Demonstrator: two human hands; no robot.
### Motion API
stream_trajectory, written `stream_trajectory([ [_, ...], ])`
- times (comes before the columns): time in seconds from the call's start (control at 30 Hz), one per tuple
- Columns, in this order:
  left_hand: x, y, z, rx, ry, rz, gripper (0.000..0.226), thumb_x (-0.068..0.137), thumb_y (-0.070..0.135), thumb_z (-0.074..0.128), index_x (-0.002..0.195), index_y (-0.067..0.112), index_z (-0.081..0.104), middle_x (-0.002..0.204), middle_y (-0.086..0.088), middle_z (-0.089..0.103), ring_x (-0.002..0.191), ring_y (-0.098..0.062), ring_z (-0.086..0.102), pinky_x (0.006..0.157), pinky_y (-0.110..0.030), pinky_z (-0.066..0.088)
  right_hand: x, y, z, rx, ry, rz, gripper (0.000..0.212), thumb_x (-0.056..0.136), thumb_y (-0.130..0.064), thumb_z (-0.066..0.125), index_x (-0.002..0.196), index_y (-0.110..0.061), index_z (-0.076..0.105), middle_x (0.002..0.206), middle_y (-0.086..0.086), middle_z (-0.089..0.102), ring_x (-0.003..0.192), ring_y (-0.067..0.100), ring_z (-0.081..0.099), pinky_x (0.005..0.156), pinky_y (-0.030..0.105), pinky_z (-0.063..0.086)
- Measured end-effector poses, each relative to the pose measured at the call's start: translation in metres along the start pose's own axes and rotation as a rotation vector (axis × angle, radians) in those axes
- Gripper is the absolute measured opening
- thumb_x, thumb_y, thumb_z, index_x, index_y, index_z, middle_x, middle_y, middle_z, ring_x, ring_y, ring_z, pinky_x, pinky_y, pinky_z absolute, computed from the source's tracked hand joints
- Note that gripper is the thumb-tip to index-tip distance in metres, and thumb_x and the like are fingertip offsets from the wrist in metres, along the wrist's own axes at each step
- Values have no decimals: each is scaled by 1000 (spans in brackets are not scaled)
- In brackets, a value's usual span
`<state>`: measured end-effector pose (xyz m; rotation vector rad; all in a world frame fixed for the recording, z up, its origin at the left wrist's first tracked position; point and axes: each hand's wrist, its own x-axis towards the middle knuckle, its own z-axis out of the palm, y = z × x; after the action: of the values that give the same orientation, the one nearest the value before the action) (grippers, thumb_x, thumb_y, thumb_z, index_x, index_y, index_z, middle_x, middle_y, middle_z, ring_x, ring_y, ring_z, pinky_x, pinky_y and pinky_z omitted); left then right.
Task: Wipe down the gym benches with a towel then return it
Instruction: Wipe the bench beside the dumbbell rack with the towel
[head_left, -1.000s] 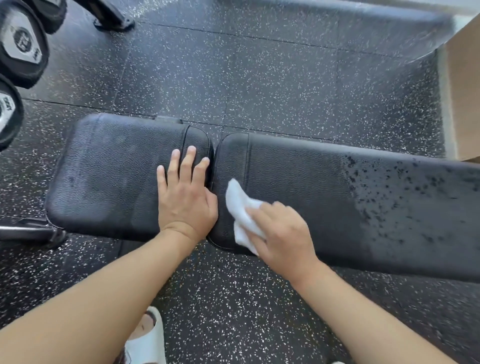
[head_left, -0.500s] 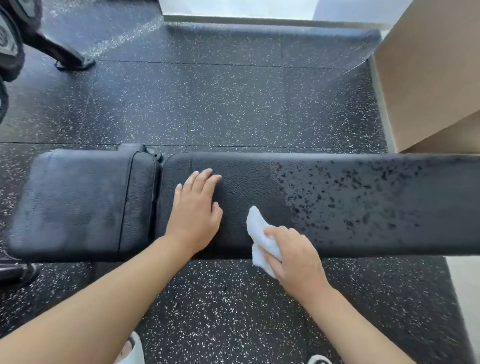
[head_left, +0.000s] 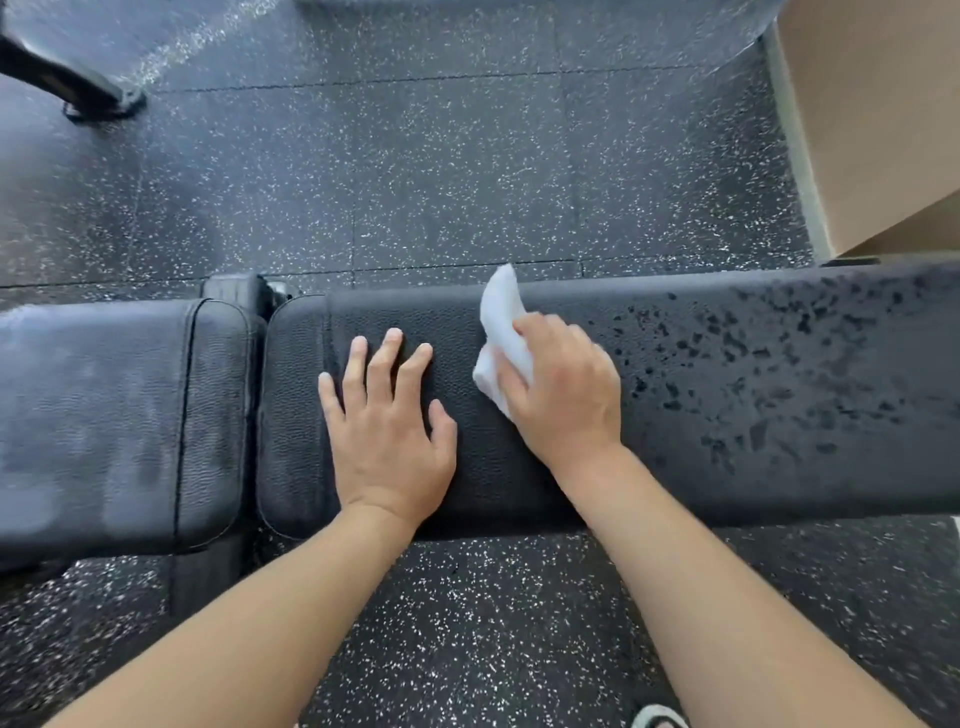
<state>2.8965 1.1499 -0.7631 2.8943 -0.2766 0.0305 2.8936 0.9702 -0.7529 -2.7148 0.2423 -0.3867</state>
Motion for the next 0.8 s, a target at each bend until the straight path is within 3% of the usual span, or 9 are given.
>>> stream_trajectory([
  [0.13,2,-1,2,24,-10,3,58,89,39,47,146,29,47,162,1,37,155,-31,25,123,-63,17,78,-8,31,-27,0,-6,33,98,-48,54,92,-16,57,85,7,62,78,34,59,64,38,36],
  [0.23,1,-3,3,34,-15,-3,59,89,39,48,147,29,47,162,2,37,155,-31,24,123,-62,16,88,-9,37,20,-22,-1,34,98,-49,55,87,-17,54,85,9,62,80,35,59,65,36,33],
  [0.4,1,-4,0,26,-31,0,59,89,38,47,148,29,46,164,1,35,156,-31,21,123,-64,15,-3,-14,8,54,-16,-102,21,94,-32,67,93,-16,53,79,5,52,69,32,52,62,44,46],
  [0.57,1,-8,6,17,-10,13,60,89,38,48,149,28,45,164,0,34,156,-32,21,123,-64,15,-80,3,-10,56,-97,-279,13,97,-28,64,96,-15,63,78,-3,44,64,23,40,56,43,39],
  [0.67,0,-9,7,15,-3,14,60,89,37,48,148,28,45,163,0,34,156,-32,21,123,-64,15,-30,3,-2,17,-36,-272,19,97,-26,64,84,-12,62,71,3,49,61,27,46,52,44,42],
  [0.8,1,-8,7,34,10,14,59,89,38,49,148,28,45,162,0,35,155,-32,22,123,-64,16,72,1,17,1,15,-33,28,97,-40,60,91,-12,60,80,7,60,73,33,58,58,38,40],
])
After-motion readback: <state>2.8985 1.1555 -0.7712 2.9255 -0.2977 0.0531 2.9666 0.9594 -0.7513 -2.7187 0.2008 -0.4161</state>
